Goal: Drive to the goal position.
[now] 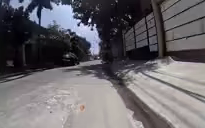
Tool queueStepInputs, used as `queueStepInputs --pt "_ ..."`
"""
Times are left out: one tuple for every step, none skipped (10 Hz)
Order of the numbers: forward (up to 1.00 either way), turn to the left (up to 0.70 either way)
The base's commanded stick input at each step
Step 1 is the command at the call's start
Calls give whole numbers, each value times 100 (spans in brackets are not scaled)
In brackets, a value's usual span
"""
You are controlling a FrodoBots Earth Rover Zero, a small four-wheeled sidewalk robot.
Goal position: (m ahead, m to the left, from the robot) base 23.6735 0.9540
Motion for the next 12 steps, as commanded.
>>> queueStepInputs --pt "93 0" --pt "94 -2" --pt "97 0" --pt "99 0" --pt "99 0" --pt "100 0" --pt "100 0" --pt "100 0" --pt "100 0" --pt "100 -1" --pt "100 -3" --pt "100 -1"
